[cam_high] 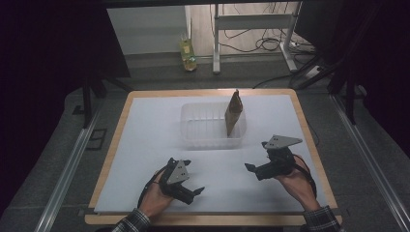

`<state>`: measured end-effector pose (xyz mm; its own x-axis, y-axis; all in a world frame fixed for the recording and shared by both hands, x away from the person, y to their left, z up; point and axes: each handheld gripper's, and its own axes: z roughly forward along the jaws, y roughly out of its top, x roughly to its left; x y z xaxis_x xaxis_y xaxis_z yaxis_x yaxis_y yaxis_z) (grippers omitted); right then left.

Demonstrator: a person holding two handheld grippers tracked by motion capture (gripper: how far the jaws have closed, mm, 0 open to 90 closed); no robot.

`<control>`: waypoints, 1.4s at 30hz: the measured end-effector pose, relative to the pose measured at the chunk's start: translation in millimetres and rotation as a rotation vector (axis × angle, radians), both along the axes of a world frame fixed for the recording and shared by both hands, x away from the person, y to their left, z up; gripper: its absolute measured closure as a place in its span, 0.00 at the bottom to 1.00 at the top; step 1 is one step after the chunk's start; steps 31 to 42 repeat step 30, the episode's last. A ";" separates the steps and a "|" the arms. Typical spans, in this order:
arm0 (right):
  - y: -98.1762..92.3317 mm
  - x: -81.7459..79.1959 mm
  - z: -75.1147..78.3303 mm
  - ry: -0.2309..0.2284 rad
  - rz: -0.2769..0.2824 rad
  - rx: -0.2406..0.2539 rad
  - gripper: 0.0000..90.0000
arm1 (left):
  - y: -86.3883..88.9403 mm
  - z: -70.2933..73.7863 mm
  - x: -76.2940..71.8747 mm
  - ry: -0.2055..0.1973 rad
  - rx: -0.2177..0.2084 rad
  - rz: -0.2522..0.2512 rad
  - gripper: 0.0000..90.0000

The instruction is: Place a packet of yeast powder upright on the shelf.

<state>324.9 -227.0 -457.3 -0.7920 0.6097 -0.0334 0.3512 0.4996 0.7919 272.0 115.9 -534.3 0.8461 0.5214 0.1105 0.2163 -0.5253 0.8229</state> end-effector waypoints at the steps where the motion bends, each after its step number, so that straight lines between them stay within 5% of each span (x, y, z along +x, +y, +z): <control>1: -1.9 -1.4 -1.2 0.003 0.001 0.002 0.00 | 0.2 -0.3 0.2 0.005 -0.005 -0.001 0.00; 18: -38.8 -31.2 -21.7 0.022 -0.065 0.012 0.00 | -1.1 0.4 -3.1 -0.030 -0.002 -0.023 0.00; 25: -51.2 -39.3 -38.3 0.073 -0.092 -0.011 0.00 | -0.5 0.0 -2.0 -0.025 -0.006 -0.014 0.00; 29: -52.6 -40.3 -45.6 0.086 -0.092 -0.056 0.00 | 0.4 0.5 -1.6 -0.031 -0.009 -0.007 0.00; 42: -52.3 -40.2 -45.3 0.089 -0.089 -0.054 0.00 | 0.7 0.8 -1.6 -0.034 -0.011 -0.006 0.00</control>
